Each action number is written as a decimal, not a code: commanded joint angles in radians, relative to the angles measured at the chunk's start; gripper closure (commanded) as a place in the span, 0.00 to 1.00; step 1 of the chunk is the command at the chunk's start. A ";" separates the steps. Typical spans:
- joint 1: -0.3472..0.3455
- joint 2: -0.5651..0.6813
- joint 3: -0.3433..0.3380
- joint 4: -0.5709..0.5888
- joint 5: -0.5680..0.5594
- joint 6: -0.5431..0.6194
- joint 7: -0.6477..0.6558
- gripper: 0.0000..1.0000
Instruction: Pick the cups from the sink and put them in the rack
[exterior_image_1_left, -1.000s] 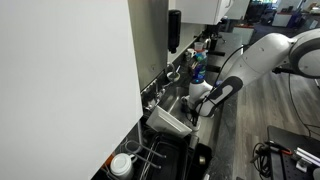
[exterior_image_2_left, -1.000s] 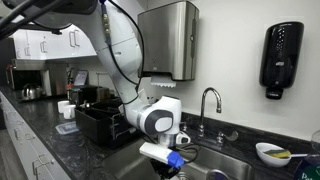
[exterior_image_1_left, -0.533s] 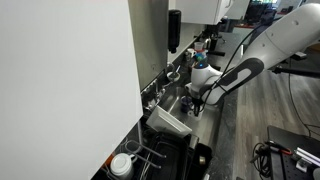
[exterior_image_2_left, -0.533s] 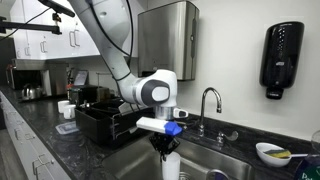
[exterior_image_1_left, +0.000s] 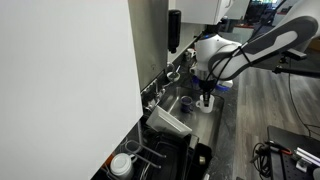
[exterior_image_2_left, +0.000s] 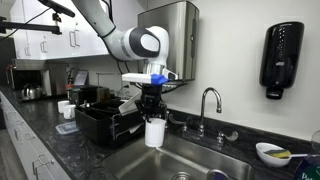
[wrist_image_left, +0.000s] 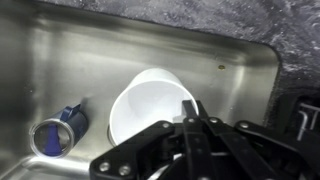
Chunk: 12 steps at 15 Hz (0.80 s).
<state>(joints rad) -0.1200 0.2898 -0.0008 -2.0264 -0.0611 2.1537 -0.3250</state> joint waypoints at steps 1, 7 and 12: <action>0.014 -0.126 0.014 -0.018 0.076 -0.154 -0.026 0.99; 0.062 -0.238 0.019 0.015 0.212 -0.292 -0.023 0.99; 0.106 -0.281 0.023 0.036 0.322 -0.278 -0.008 0.99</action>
<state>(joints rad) -0.0300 0.0209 0.0209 -2.0121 0.1937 1.8778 -0.3339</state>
